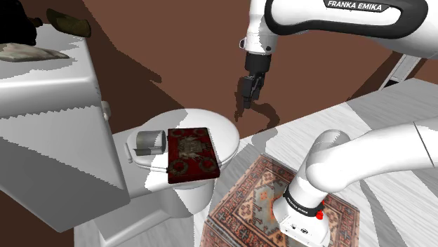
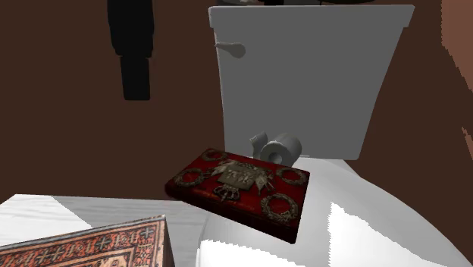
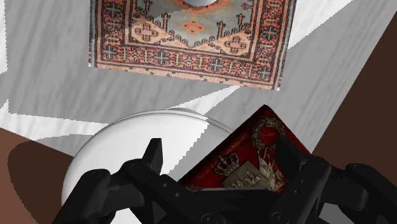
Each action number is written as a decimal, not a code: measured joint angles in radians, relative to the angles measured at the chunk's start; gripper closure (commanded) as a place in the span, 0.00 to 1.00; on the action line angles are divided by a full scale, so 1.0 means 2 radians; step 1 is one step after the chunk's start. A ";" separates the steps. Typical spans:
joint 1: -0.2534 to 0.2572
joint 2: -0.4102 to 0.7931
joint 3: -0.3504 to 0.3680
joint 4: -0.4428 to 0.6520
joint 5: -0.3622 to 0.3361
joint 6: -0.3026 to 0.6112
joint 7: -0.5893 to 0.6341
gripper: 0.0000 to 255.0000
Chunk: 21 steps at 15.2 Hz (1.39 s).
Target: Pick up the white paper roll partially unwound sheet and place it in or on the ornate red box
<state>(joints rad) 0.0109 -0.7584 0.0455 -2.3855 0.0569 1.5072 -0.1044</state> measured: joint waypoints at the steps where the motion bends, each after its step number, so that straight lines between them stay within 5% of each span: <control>1: 0.000 0.000 0.000 0.000 0.000 0.000 0.000 0.00; 12: 0.022 0.120 0.108 0.007 -0.015 0.139 0.078 0.00; 21: 0.021 0.284 0.202 0.070 -0.106 0.234 0.188 0.00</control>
<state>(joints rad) 0.0537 -0.1897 0.4504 -2.2447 -0.1553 1.9742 0.2710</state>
